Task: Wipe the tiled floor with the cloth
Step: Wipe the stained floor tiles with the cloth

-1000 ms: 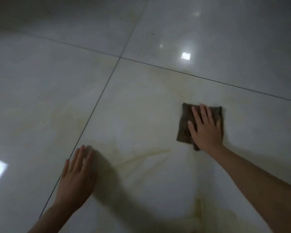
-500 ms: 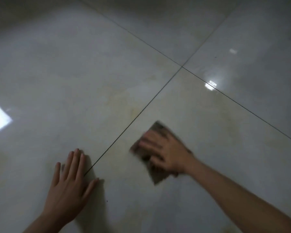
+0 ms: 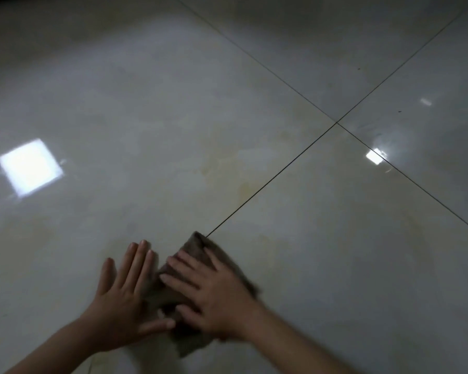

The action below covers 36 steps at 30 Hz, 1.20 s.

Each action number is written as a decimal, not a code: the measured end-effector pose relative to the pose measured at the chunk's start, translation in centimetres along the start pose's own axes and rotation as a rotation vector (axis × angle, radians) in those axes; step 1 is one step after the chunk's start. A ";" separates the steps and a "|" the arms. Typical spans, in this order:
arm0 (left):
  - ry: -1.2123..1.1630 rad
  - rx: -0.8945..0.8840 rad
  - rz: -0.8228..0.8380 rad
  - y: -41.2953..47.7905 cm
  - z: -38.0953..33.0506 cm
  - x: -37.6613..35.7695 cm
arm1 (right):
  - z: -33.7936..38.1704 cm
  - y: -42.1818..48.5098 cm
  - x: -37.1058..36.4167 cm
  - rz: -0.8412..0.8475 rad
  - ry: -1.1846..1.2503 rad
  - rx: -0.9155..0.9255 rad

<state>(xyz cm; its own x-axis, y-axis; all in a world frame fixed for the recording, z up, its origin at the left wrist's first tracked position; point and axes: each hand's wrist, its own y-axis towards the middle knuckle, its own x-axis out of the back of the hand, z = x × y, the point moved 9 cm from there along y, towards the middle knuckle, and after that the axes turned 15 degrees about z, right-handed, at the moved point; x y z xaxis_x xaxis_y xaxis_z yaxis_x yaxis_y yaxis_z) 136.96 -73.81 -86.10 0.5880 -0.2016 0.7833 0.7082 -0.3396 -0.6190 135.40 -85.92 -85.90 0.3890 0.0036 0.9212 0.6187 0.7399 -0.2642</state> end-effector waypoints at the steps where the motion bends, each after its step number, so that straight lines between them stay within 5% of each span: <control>1: 0.003 0.003 0.013 0.1 0.1 0.0 | -2.1 -0.7 0.8 0.022 -0.047 0.049; 3: 0.001 0.006 0.040 0.3 0.2 0.0 | -8.6 -2.5 3.0 -0.022 -0.100 -0.061; 7: 0.006 0.016 0.045 0.2 0.0 0.0 | -22.3 -7.6 5.2 -0.141 0.108 -0.718; 10: 0.002 0.036 0.069 0.2 0.2 -0.1 | -21.6 -7.1 4.9 -0.228 0.229 -1.054; 12: -0.002 0.044 0.096 0.3 0.2 0.0 | -16.0 -3.9 4.1 -0.244 0.228 -0.932; 16: 0.025 -0.038 0.106 -0.4 -0.7 0.1 | -1.3 0.1 0.9 -0.126 0.103 -0.368; 19: -0.010 -0.112 0.068 -0.9 -1.4 1.2 | 0.4 -3.4 -0.4 -0.040 -0.060 -0.149; 21: -0.039 -0.104 0.052 -0.6 -1.3 1.3 | -4.3 -8.8 -0.1 -0.101 -0.030 -0.393; 24: -0.003 -0.155 -0.106 0.1 -2.9 2.7 | -12.6 -21.2 -0.5 -0.233 0.209 -1.065; 28: 0.087 -0.418 -0.192 2.6 -8.4 4.1 | -12.8 -29.0 -3.0 -0.212 0.458 -1.605; 30: 0.121 -0.477 -0.206 4.1 -11.0 5.0 | -9.3 -25.8 -2.7 -0.168 0.351 -1.585; 36: 0.149 -0.531 -0.126 4.0 -15.6 5.3 | 5.6 -16.2 -4.7 0.039 0.209 -0.960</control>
<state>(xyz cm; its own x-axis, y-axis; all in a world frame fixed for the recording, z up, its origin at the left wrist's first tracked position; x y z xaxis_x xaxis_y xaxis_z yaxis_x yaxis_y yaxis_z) 136.84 -90.60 -83.56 0.4229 -0.2436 0.8728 0.4534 -0.7771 -0.4366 119.74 -94.12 -84.39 0.4764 -0.1715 0.8624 0.8588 -0.1197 -0.4982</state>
